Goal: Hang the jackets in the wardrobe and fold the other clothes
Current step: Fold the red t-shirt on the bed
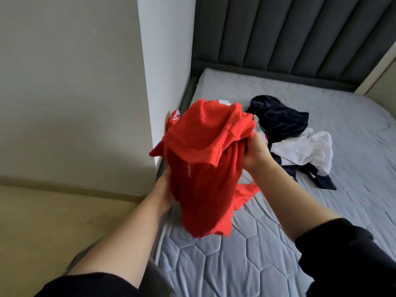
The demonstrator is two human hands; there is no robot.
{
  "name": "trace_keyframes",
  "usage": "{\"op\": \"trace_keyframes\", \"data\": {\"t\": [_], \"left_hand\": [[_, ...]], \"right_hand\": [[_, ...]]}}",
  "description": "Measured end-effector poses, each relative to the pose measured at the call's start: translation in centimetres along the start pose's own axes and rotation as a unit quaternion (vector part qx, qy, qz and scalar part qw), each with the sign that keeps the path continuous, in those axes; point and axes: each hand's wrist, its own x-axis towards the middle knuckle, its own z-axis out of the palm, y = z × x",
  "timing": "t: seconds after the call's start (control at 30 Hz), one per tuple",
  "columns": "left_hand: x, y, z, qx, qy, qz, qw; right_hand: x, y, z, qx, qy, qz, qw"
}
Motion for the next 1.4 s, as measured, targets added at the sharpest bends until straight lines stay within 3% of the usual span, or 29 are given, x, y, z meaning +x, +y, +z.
{"op": "trace_keyframes", "data": {"t": [0.03, 0.07, 0.13, 0.17, 0.23, 0.3, 0.37, 0.43, 0.5, 0.57, 0.67, 0.73, 0.8, 0.87, 0.93, 0.97, 1.0, 1.1, 1.2, 1.3, 1.4], "left_hand": [[0.0, 0.1, -0.5, -0.009, -0.123, -0.014, 0.992], [-0.6, 0.2, -1.1, 0.015, -0.273, -0.030, 0.961], [-0.4, 0.2, -2.3, 0.091, -0.387, -0.042, 0.917], [0.4, -0.2, -3.0, 0.112, -0.367, -0.030, 0.923], [1.2, -0.7, -2.7, 0.154, -0.279, 0.055, 0.946], [1.3, -1.6, -2.4, 0.160, -0.238, 0.081, 0.954], [1.9, -3.9, -3.2, 0.191, -0.261, 0.045, 0.945], [2.4, -5.4, -4.3, 0.251, -0.277, 0.015, 0.928], [3.3, -5.8, -4.8, 0.321, -0.246, 0.045, 0.913], [3.9, -5.7, -4.9, 0.324, -0.241, 0.040, 0.914], [3.8, -5.4, -4.4, 0.324, -0.304, -0.013, 0.896], [3.6, -5.4, -3.9, 0.380, -0.320, -0.011, 0.868], [3.5, -5.3, -3.3, 0.398, -0.310, 0.011, 0.863], [3.4, -5.0, -2.5, 0.399, -0.292, 0.062, 0.867], [3.2, -4.8, -1.8, 0.415, -0.290, 0.144, 0.850], [2.9, -4.8, -1.6, 0.415, -0.298, 0.169, 0.843], [2.6, -4.7, -1.5, 0.408, -0.318, 0.170, 0.839], [2.2, -4.7, -2.0, 0.403, -0.410, 0.118, 0.810], [2.2, -5.1, -2.6, 0.419, -0.490, 0.091, 0.759], [2.0, -5.5, -2.8, 0.462, -0.519, 0.077, 0.715], [2.0, -5.8, -3.1, 0.524, -0.467, 0.083, 0.707]], "right_hand": [[0.2, -0.4, 0.3, 0.043, -0.025, -0.016, 0.999], [0.4, -0.4, 0.4, 0.060, -0.038, -0.033, 0.997], [1.6, 0.4, -0.9, -0.005, 0.016, -0.043, 0.999], [2.3, 1.2, -2.2, -0.067, 0.091, -0.035, 0.993], [2.8, 3.3, -5.8, -0.198, 0.255, 0.017, 0.946], [2.1, 5.8, -8.8, -0.271, 0.304, 0.100, 0.908], [1.5, 8.6, -10.8, -0.330, 0.303, 0.141, 0.883], [1.4, 11.2, -11.4, -0.390, 0.316, 0.122, 0.856], [1.7, 13.0, -10.7, -0.459, 0.299, 0.109, 0.829], [1.7, 14.2, -9.7, -0.527, 0.284, 0.113, 0.793], [1.2, 15.4, -8.5, -0.628, 0.211, 0.116, 0.740], [1.0, 15.7, -8.5, -0.674, 0.155, 0.137, 0.710], [0.8, 15.6, -8.7, -0.696, 0.135, 0.136, 0.692], [0.6, 15.2, -8.8, -0.693, 0.175, 0.056, 0.697], [0.7, 14.7, -8.3, -0.672, 0.231, -0.075, 0.700], [1.0, 14.4, -8.0, -0.660, 0.239, -0.100, 0.705], [1.6, 14.0, -7.5, -0.645, 0.230, -0.082, 0.724], [3.1, 13.1, -5.6, -0.587, 0.176, 0.106, 0.783], [3.7, 13.4, -4.5, -0.581, 0.162, 0.228, 0.764], [3.7, 14.8, -4.6, -0.620, 0.122, 0.232, 0.739], [3.5, 15.3, -5.4, -0.622, 0.117, 0.175, 0.754]]}}
